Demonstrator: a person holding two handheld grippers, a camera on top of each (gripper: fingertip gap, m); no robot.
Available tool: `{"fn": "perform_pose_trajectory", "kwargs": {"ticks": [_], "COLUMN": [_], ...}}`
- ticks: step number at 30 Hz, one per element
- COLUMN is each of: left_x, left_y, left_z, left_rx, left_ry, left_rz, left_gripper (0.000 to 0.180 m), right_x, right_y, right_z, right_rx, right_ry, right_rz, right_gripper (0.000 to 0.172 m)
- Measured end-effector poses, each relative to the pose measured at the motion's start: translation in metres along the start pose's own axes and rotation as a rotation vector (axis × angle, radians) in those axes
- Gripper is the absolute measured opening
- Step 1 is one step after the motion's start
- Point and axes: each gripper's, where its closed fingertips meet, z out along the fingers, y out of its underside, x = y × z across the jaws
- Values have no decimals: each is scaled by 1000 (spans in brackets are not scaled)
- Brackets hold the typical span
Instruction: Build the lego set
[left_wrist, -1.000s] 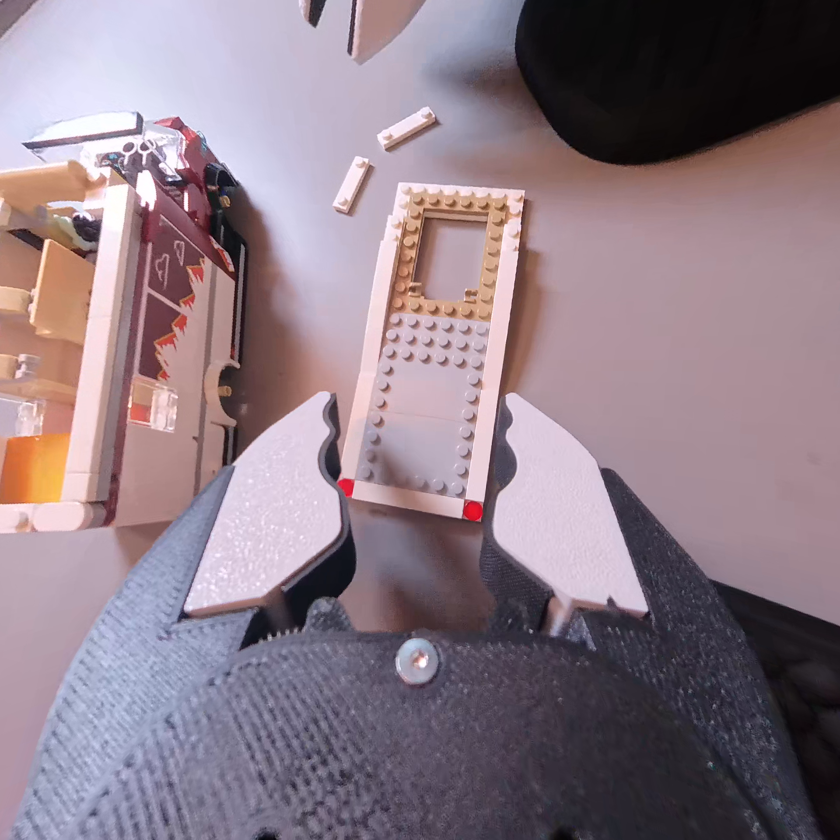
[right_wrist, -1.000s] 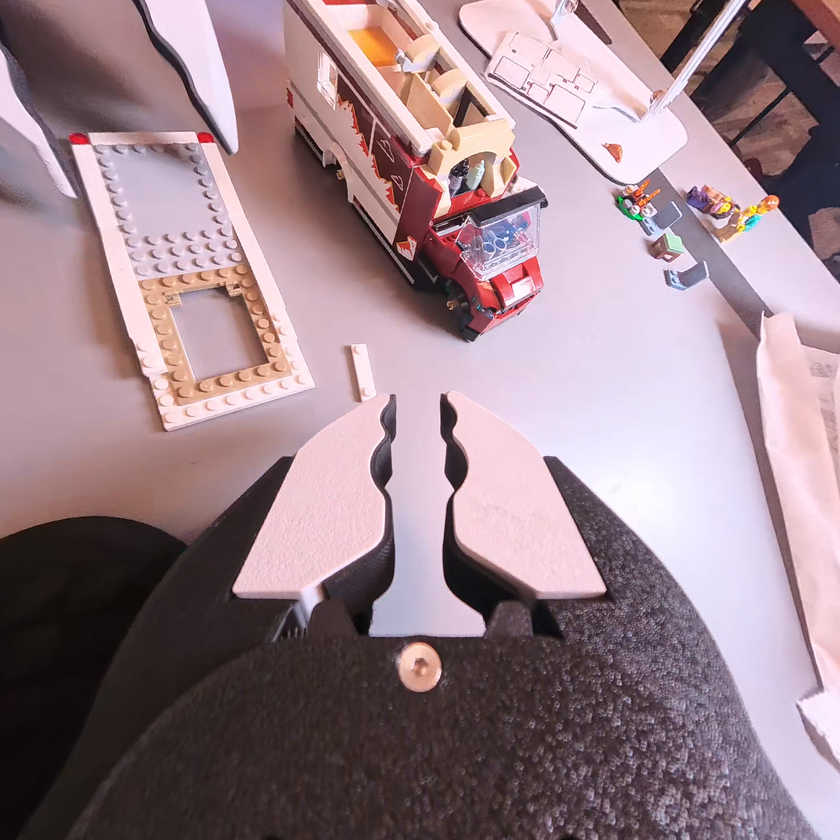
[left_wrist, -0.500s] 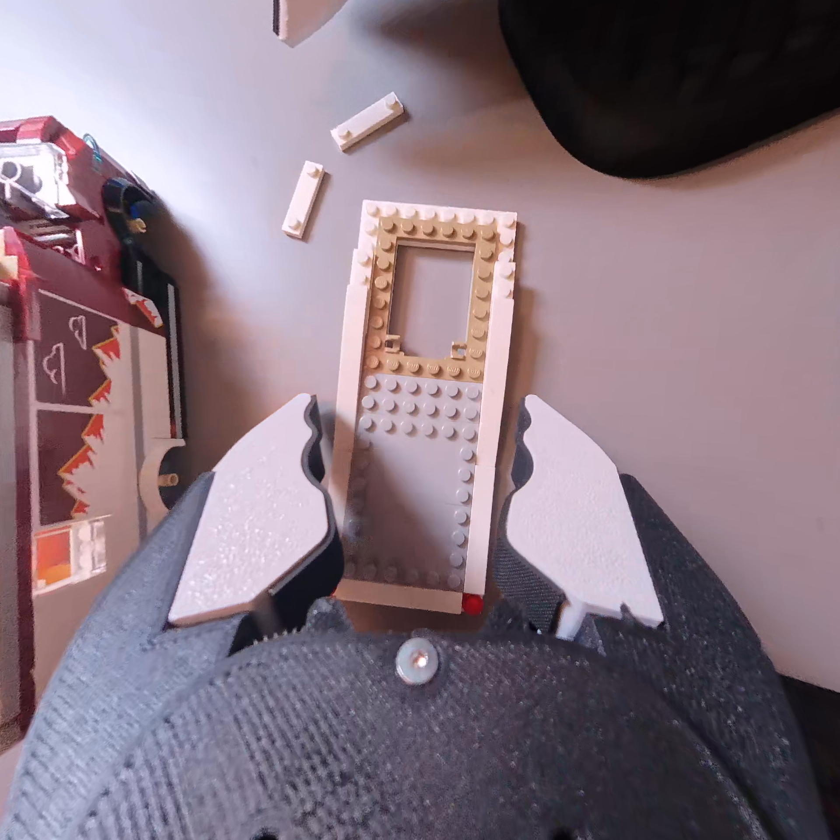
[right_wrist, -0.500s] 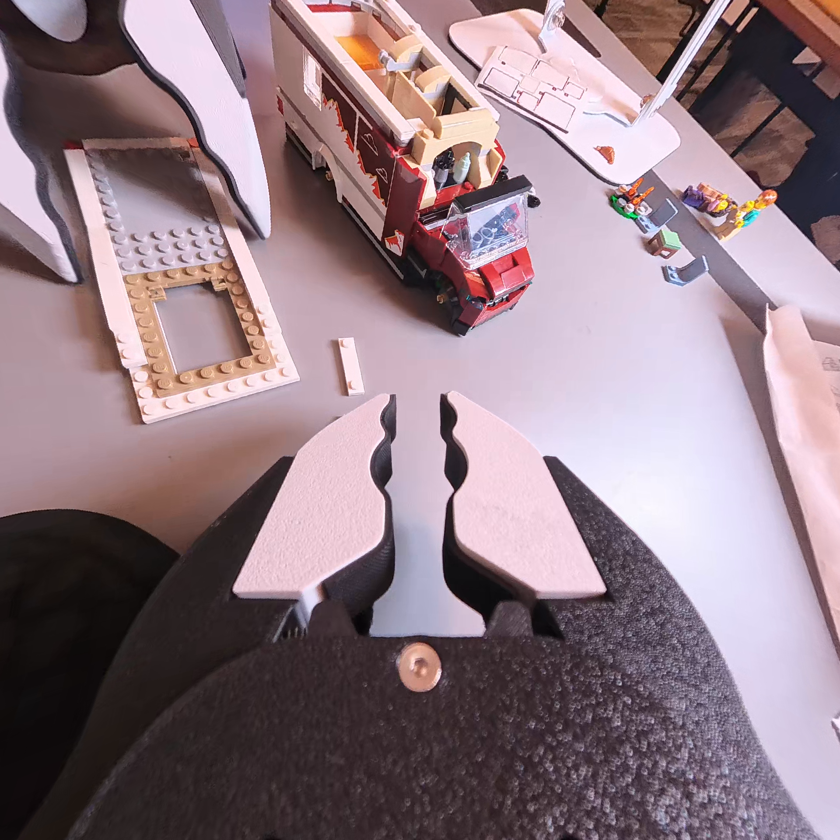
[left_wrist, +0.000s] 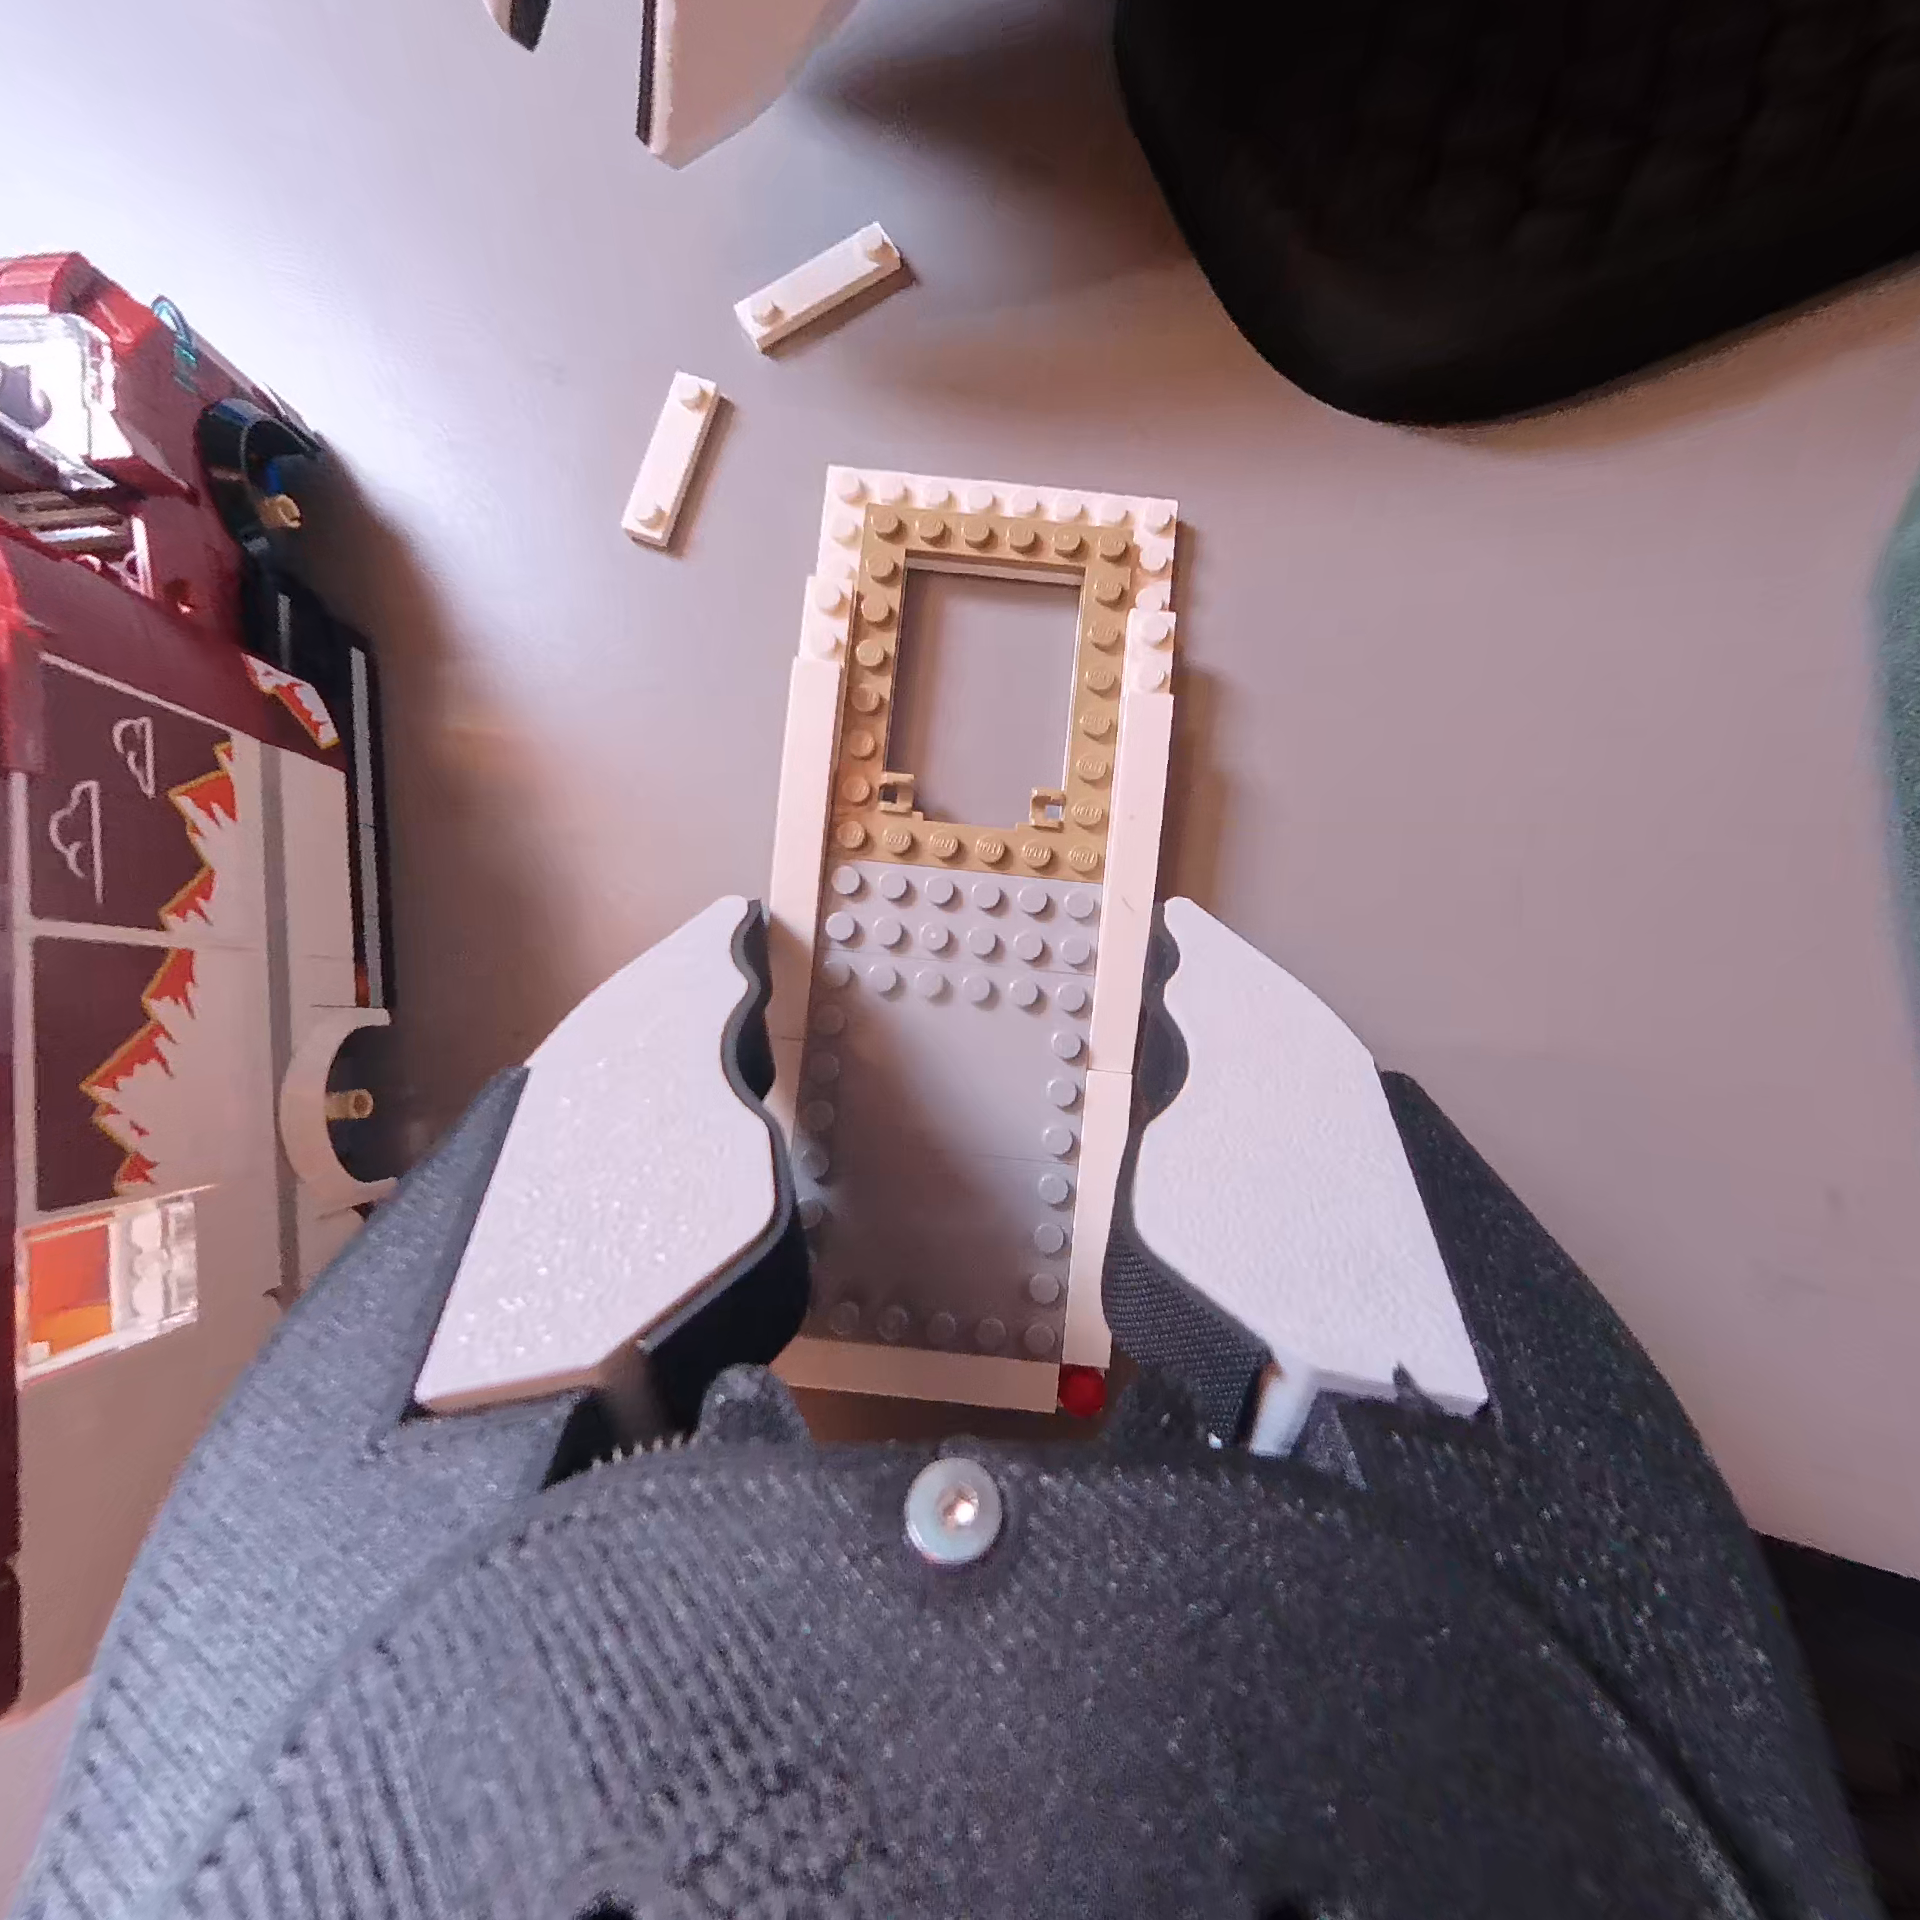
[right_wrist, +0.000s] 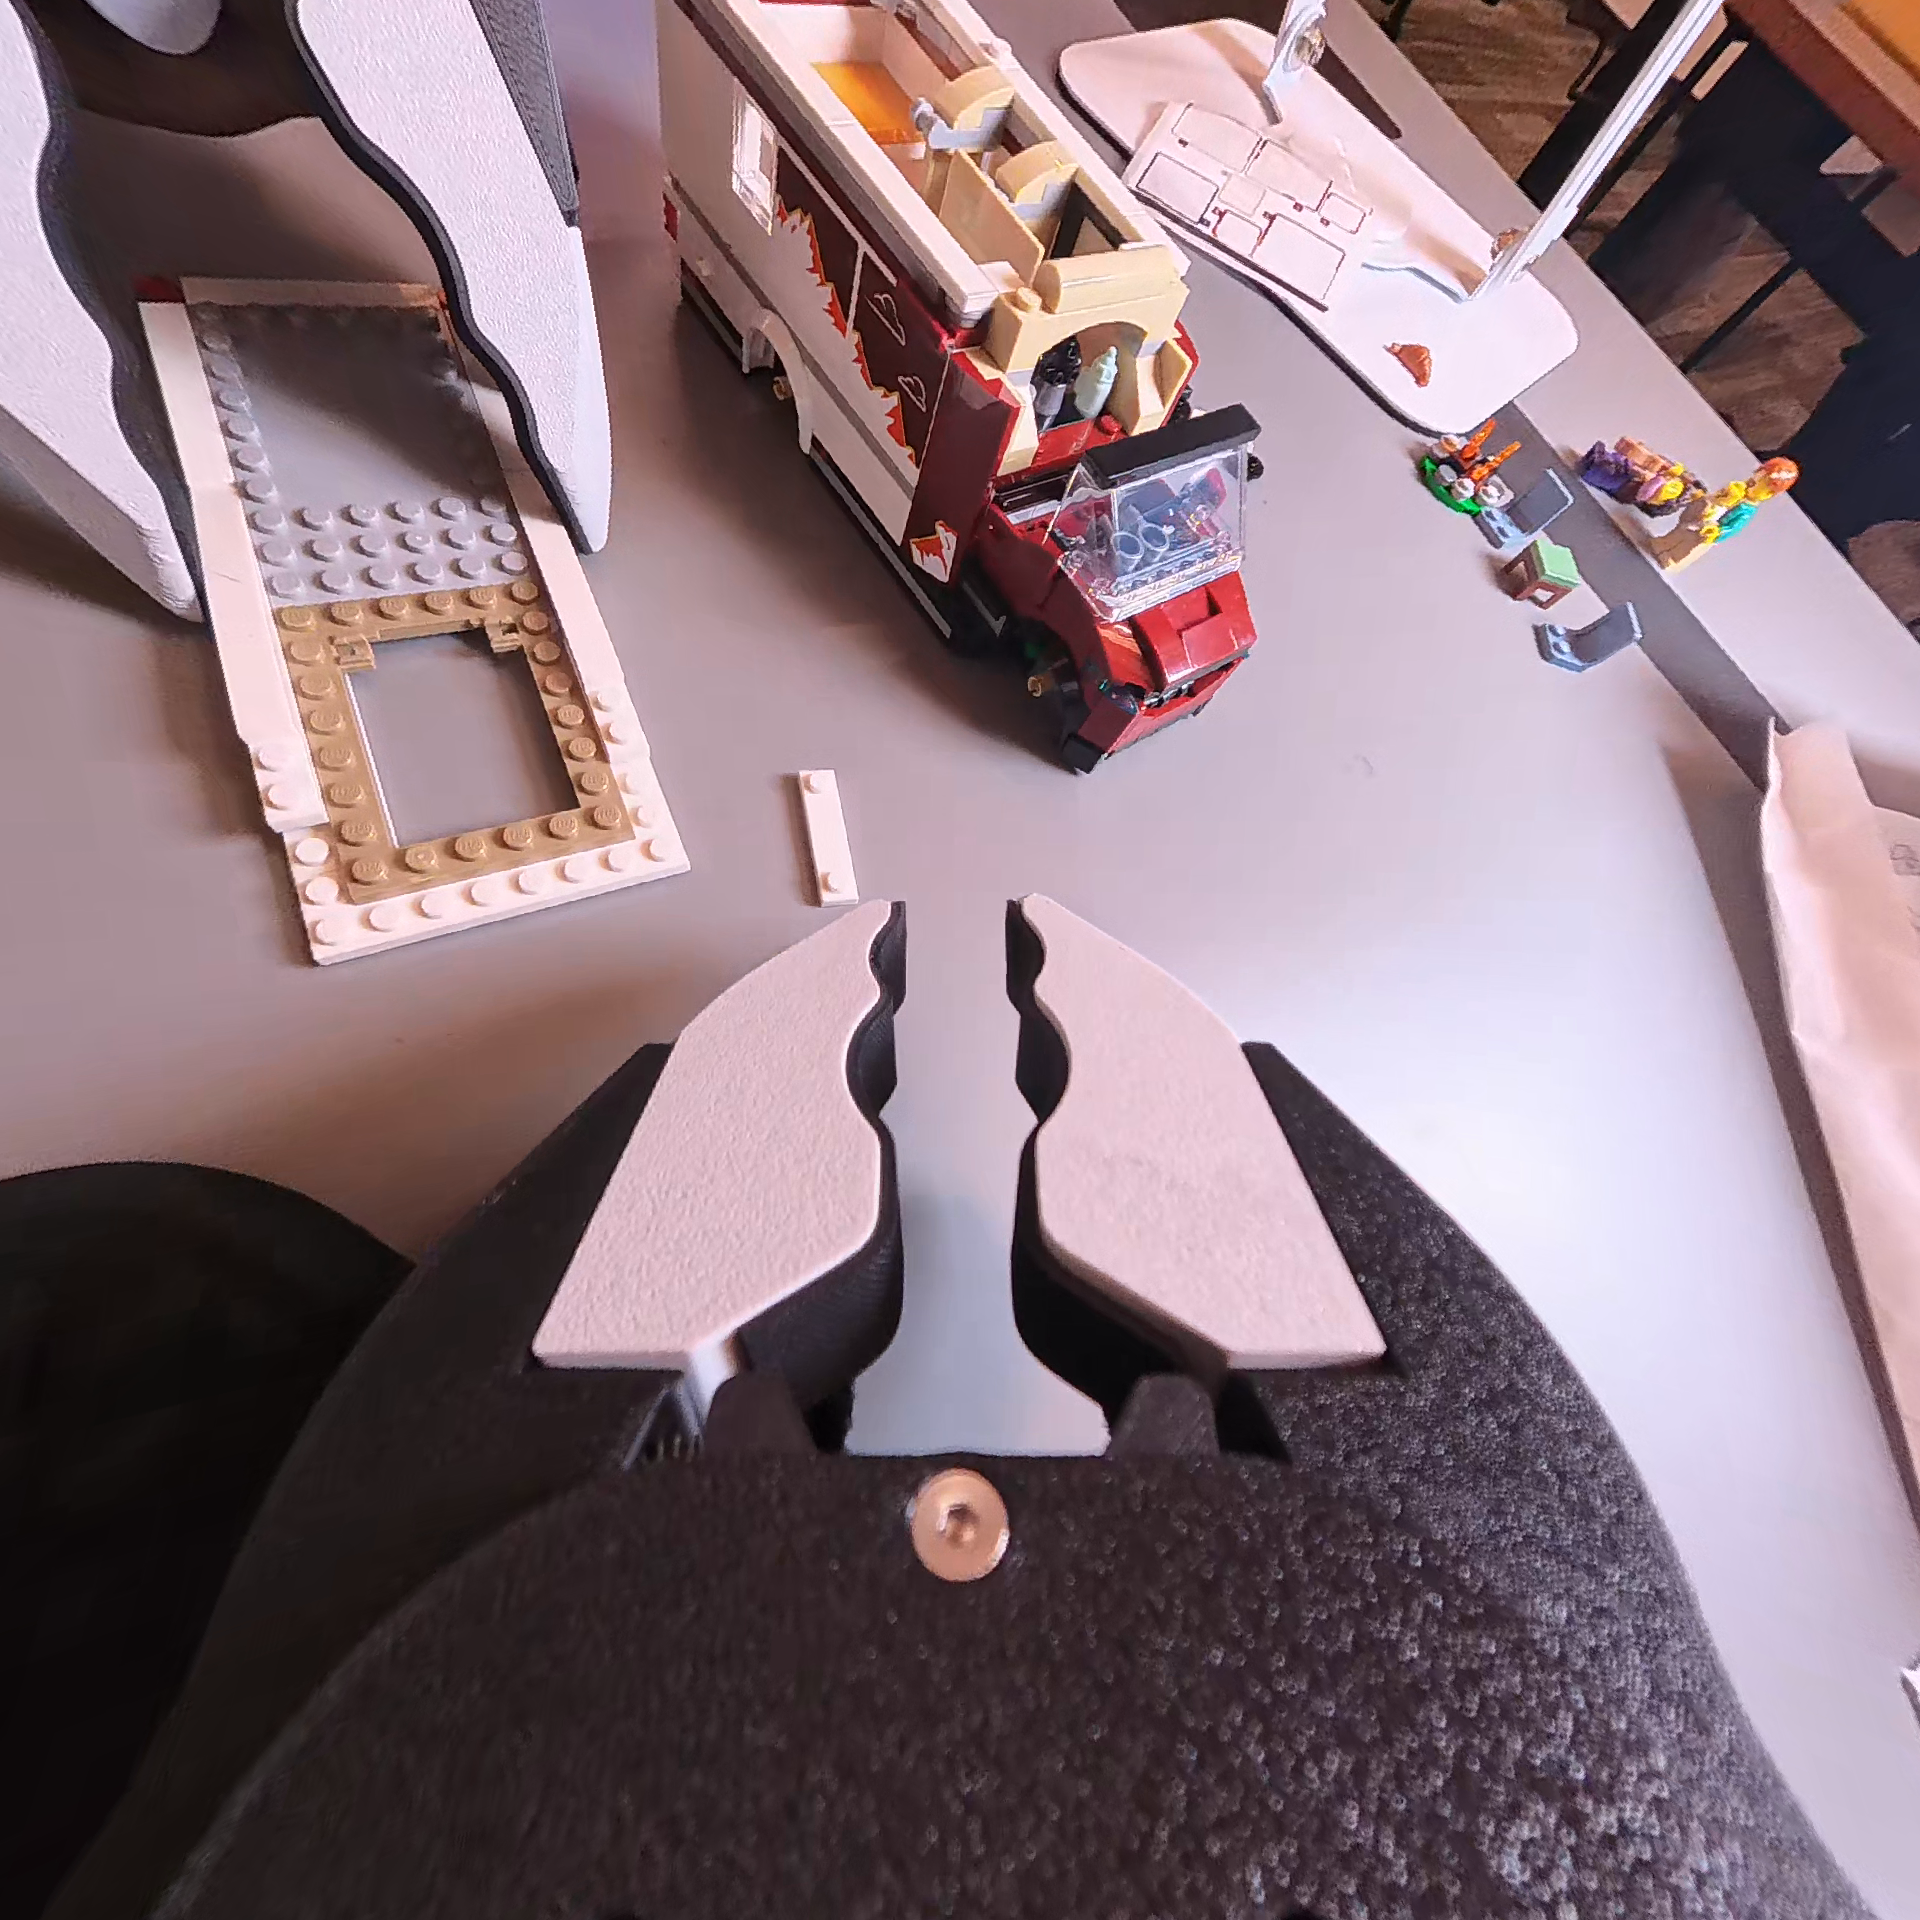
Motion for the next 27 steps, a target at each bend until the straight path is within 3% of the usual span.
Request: {"fn": "perform_pose_trajectory", "kwargs": {"ticks": [22,27], "left_x": [-4,-3], "left_y": [17,16], "left_z": [-13,-13], "left_rx": [78,70], "left_ry": [-40,-42], "left_rz": [-43,-37], "left_gripper": [74,68], "right_x": [5,-35], "right_y": [-6,-36], "right_z": [2,-7], "right_rx": [67,203], "right_ry": [30,-201], "right_rz": [12,7], "right_gripper": [16,17]}}
